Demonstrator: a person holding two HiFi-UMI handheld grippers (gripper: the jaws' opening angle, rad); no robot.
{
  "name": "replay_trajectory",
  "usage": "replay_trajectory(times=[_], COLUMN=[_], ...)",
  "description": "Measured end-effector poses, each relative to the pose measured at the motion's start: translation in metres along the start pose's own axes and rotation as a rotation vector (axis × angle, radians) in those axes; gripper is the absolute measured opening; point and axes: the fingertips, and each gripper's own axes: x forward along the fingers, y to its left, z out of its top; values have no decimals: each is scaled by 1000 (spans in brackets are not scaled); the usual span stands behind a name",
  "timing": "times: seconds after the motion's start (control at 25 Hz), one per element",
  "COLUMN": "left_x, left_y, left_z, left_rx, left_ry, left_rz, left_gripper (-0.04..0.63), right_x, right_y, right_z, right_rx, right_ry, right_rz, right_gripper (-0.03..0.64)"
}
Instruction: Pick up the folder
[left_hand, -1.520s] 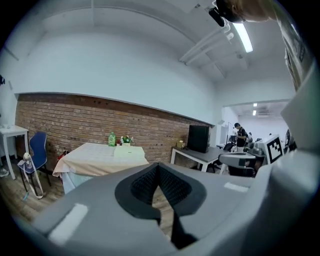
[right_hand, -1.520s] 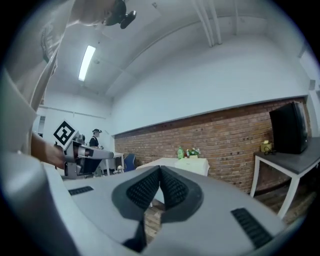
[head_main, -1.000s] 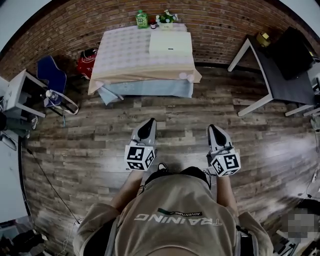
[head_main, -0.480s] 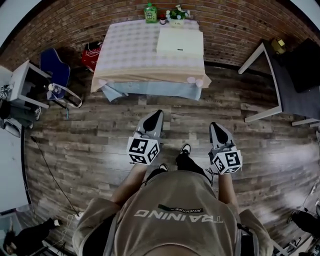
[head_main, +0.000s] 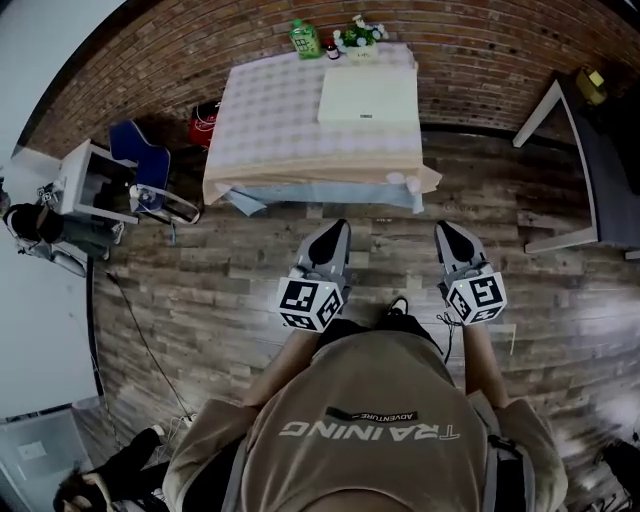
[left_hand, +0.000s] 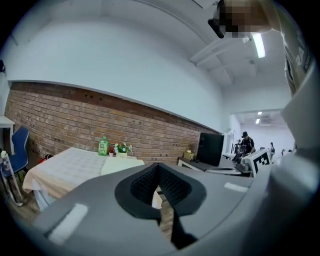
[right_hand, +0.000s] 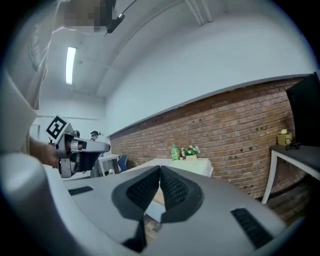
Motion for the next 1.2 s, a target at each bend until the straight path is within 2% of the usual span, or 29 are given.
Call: replay_trajectory(times=[0.16,0.28,0.4,0.52,0.72,0.88,1.0,1.2], left_x=[18,31,48,63,103,129,149,182], left_y=[4,19,35,57,95,131,163,203], left_z=[-13,-14,-16,-16,-11,14,18,13], left_rx=[-64,-58,-15,5,-61,-51,-37,-41], left_ry=[52,64,75,68,54,42,62,106], left_rz=[17,54,59,61,34,-7,-15,-45], left_gripper=[8,8,8,8,8,8,8,8], right_x=[14,25,40,55,87,129,162,201], right_y=[-28,-42,-55,-61,-77,-79,-85,-101], right_z=[-6,-14,-21,-22,0,26,42,45], right_rx=[43,110,151,141,155,69,65,74], right_ry=[9,25,31,35,16,21,9,21], right_rz=[5,6,-8,-31,-62,-93,-126,-203], right_gripper=[11,10,11,9,11,10,11,10])
